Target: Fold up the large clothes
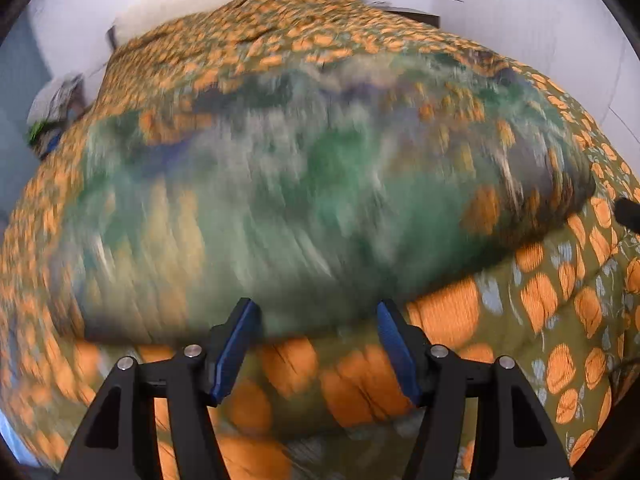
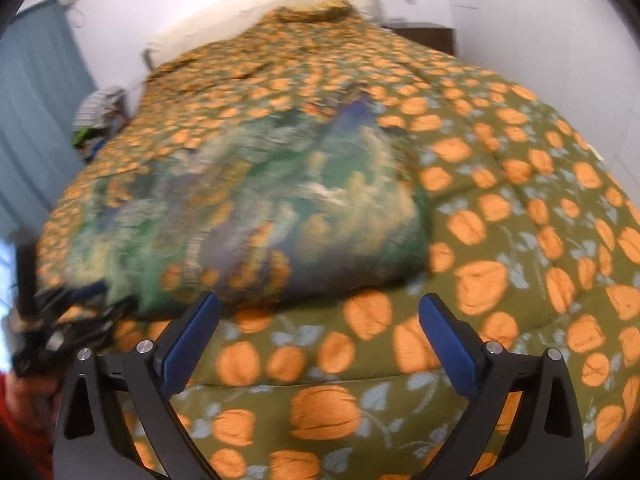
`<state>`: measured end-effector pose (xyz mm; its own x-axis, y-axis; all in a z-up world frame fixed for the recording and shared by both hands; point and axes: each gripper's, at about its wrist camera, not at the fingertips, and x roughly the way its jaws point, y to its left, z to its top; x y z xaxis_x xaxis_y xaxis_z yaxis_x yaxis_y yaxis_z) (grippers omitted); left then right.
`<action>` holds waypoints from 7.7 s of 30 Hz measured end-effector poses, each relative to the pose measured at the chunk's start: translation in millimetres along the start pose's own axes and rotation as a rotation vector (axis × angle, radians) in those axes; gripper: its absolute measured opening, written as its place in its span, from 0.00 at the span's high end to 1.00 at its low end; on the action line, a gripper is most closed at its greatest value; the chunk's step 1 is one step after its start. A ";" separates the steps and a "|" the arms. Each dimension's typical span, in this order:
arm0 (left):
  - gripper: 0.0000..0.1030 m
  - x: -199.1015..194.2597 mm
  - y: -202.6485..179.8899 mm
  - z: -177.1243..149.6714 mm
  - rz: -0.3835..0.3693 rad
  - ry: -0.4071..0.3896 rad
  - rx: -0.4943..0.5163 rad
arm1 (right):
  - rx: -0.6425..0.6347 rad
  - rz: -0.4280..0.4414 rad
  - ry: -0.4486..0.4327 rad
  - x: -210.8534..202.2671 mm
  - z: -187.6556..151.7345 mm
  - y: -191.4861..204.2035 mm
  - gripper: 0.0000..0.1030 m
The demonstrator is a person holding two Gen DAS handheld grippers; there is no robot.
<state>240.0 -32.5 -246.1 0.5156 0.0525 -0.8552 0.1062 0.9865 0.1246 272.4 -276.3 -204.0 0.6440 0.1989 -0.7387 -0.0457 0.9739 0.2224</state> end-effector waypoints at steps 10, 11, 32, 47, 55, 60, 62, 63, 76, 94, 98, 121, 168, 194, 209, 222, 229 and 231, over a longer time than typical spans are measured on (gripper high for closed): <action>0.14 44.8 -10.8 -10.0 0.047 -0.034 -0.143 | 0.088 -0.094 0.067 24.7 -30.4 -13.6 0.03; 0.11 47.3 -6.6 -11.5 0.036 -0.052 -0.165 | 0.078 -0.098 0.068 26.5 -31.7 -11.8 0.03; 0.07 44.0 -3.6 -33.0 0.017 -0.122 -0.198 | 0.014 -0.044 0.064 28.9 -40.8 13.4 0.03; 0.07 47.4 -20.5 -24.9 0.062 -0.104 -0.178 | 0.021 -0.031 0.065 28.9 -44.5 13.5 0.03; 0.07 47.0 -24.3 -23.9 0.047 -0.106 -0.187 | 0.026 -0.029 0.064 29.8 -44.5 12.2 0.03; 0.06 46.8 -16.9 -26.3 0.043 -0.102 -0.192 | 0.029 -0.024 0.064 29.2 -44.7 12.9 0.03; 0.06 47.4 -17.5 -26.4 0.055 -0.096 -0.186 | 0.029 -0.025 0.061 27.9 -44.2 13.3 0.03; 0.06 47.6 -17.8 -26.5 0.056 -0.095 -0.185 | 0.028 -0.025 0.057 26.9 -43.9 13.6 0.03; 0.06 47.1 -14.2 -29.7 0.007 -0.124 -0.220 | 0.076 -0.026 0.080 18.9 -33.7 18.1 0.03; 0.06 48.5 -16.3 -28.1 0.015 -0.123 -0.214 | -0.004 -0.068 0.064 0.3 -29.1 61.5 0.03; 0.06 48.4 -16.6 -28.1 0.016 -0.123 -0.214 | -0.028 -0.072 0.054 -2.7 -30.6 68.9 0.03; 0.06 48.5 -16.7 -27.9 0.016 -0.123 -0.214 | -0.098 -0.211 0.059 -1.4 -37.4 77.8 0.03; 0.05 52.1 -21.8 -25.0 0.032 -0.125 -0.212 | 0.115 -0.060 -0.013 -10.5 -10.9 -2.5 0.02; 0.05 -29.8 44.8 95.5 -0.335 -0.181 -0.042 | 0.634 0.270 0.054 86.0 28.2 -91.0 0.01; 0.05 67.7 -20.7 106.7 -0.400 0.021 0.158 | 0.581 0.293 0.039 103.8 46.2 -90.5 0.53; 0.05 -93.2 -1.7 202.5 -0.715 -0.075 0.124 | 0.005 0.221 -0.250 -11.4 84.2 51.0 0.66; 0.05 -80.7 -9.2 224.7 -0.619 0.092 0.112 | -0.434 0.141 -0.324 -33.3 51.0 175.5 0.66; 0.05 -74.1 -1.7 222.2 -0.558 0.119 0.097 | -0.527 0.122 -0.341 -32.8 39.4 197.4 0.66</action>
<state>390.5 -72.5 -71.2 0.2604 -0.4486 -0.8550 0.4145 0.8517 -0.3207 272.3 -94.9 -110.8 0.8134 0.3505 -0.4642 -0.4476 0.8868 -0.1148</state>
